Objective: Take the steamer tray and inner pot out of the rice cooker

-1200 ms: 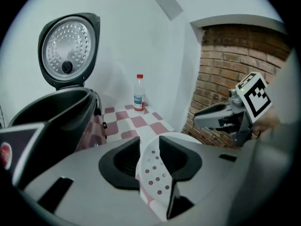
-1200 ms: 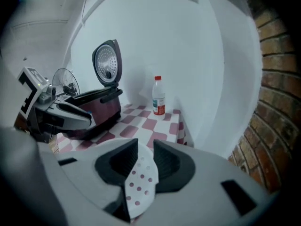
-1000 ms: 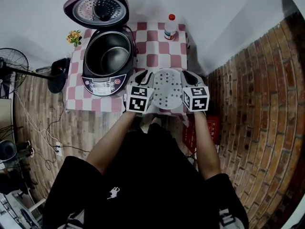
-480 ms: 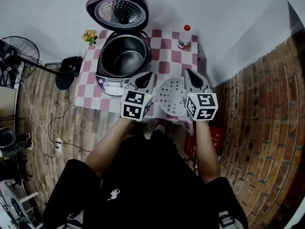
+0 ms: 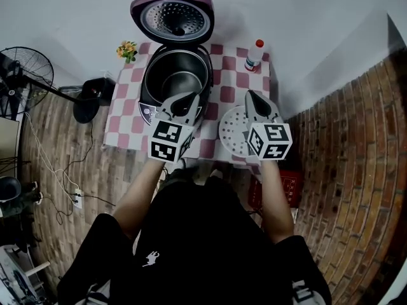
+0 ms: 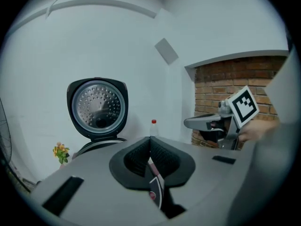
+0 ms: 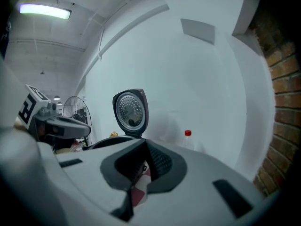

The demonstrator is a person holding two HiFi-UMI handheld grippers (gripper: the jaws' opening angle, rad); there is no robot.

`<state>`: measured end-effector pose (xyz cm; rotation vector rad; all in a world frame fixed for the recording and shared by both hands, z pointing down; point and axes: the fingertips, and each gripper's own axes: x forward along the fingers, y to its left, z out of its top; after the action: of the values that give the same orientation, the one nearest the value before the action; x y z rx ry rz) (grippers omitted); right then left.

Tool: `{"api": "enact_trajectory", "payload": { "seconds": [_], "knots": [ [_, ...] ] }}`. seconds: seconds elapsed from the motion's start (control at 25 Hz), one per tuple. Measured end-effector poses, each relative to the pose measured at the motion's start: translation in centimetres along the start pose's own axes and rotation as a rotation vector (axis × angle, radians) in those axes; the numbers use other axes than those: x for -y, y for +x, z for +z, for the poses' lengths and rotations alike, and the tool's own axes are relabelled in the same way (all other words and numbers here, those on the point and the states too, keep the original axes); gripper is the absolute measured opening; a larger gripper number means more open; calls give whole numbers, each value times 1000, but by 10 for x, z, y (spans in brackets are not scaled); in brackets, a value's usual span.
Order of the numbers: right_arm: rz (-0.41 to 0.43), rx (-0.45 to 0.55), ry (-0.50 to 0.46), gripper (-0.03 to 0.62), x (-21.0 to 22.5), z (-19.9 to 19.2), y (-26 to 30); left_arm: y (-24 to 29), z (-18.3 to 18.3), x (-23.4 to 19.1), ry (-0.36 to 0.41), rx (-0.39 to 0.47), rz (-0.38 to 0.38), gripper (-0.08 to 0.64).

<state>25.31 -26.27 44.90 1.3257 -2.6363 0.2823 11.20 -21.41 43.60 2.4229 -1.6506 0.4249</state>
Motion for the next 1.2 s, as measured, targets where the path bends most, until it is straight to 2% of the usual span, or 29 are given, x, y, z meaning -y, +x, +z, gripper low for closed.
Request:
{"api": "enact_trajectory", "payload": {
  "seconds": [0.2, 0.64, 0.92, 1.12, 1.2],
  "knots": [
    [-29, 12, -17, 2, -15, 13, 12, -11, 10, -36, 12, 29, 15, 3],
    [-50, -29, -60, 2, -49, 17, 57, -22, 14, -129, -31, 31, 68, 3],
    [-62, -95, -65, 2, -61, 5, 87, -18, 0, -181, -35, -17, 102, 3],
    [-74, -175, -77, 2, -68, -16, 110, -5, -26, -212, -56, -95, 100, 5],
    [-88, -207, -76, 3, -67, -25, 118, 2, -37, -221, -54, -128, 91, 29]
  ]
}}
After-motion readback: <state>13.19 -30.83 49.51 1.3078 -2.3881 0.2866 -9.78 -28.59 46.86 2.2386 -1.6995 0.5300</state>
